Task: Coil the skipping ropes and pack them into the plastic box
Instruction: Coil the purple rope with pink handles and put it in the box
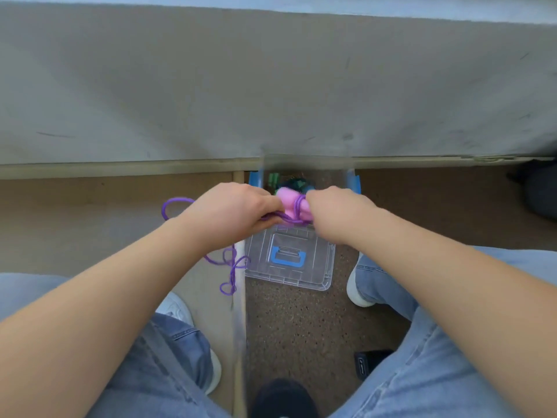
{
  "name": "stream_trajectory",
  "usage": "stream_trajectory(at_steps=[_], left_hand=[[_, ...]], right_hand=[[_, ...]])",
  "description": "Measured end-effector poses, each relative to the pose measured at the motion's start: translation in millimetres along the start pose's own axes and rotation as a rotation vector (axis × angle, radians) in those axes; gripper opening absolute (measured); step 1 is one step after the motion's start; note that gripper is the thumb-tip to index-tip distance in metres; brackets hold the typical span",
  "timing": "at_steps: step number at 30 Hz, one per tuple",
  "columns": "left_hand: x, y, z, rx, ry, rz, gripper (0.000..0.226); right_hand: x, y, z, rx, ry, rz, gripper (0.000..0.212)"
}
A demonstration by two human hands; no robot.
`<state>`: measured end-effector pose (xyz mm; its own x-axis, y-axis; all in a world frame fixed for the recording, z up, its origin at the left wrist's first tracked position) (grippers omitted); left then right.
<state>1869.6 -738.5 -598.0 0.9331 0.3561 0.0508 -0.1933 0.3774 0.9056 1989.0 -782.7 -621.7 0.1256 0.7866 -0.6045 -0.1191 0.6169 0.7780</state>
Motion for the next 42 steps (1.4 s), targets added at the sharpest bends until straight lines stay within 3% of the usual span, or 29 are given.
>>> stream_trajectory(at_steps=[2, 5, 7, 10, 13, 16, 19, 21, 22, 27, 31, 33, 36, 39, 42], left_hand=[[-2, 9, 4, -0.013, -0.117, 0.03, 0.041], [-5, 12, -5, -0.046, -0.108, 0.035, 0.051], [-3, 10, -10, -0.131, -0.013, 0.019, 0.047], [-3, 0, -27, -0.456, 0.189, 0.03, 0.03], [-12, -26, -60, -0.737, 0.48, 0.002, 0.023], [-8, -25, -50, -0.895, 0.578, 0.071, 0.035], [-1, -23, -33, -1.041, 0.63, 0.085, 0.036], [-2, -22, -37, -1.052, 0.661, 0.101, 0.037], [-4, -21, -43, -1.051, 0.684, 0.122, 0.037], [-20, -19, -74, -1.008, 0.865, 0.277, 0.06], [-35, -22, -95, -1.086, 1.043, 0.429, 0.053], [-29, -26, -87, -1.187, 1.045, 0.386, 0.046], [-15, -37, -60, -1.342, 0.967, 0.166, 0.043], [-10, -41, -45, -1.172, 0.781, -0.05, 0.039], [-11, -40, -43, -1.092, 0.717, -0.058, 0.049]], right_hand=[[-7, -13, -28, -0.067, 0.239, -0.066, 0.01], [-28, -15, -56, 0.031, 0.527, -0.118, 0.015], [-36, -2, -54, 0.223, 0.582, -0.112, 0.017], [-44, 22, -44, 0.576, 0.593, -0.072, 0.015], [-42, 38, -33, 0.876, 0.522, 0.034, 0.009], [-32, 43, -12, 0.933, 0.336, 0.232, 0.009], [-24, 32, -1, 0.886, 0.154, 0.285, 0.042], [-24, 33, -4, 1.023, 0.183, 0.307, 0.071], [-24, 34, -6, 1.123, 0.218, 0.302, 0.072], [-23, 28, -8, 1.445, 0.21, 0.105, 0.024], [-16, 16, -2, 1.442, 0.114, 0.015, 0.013], [-11, 8, 5, 1.46, 0.041, 0.013, 0.013], [-4, -1, 11, 1.522, -0.018, -0.01, 0.013], [-2, -4, 13, 1.552, -0.055, 0.011, 0.012], [-1, -7, 15, 1.566, -0.116, 0.067, 0.015]])
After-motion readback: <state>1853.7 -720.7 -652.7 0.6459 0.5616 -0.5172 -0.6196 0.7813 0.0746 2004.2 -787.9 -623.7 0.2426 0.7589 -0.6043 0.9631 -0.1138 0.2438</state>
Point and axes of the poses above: each hand's wrist, its own x-axis towards the middle knuckle, its own y-axis out of the back of the hand, z = x × y, the point moved 8 cm from there along x, towards the middle knuckle, and after that the axes turned 12 degrees about -x, right-handed, at the moved point
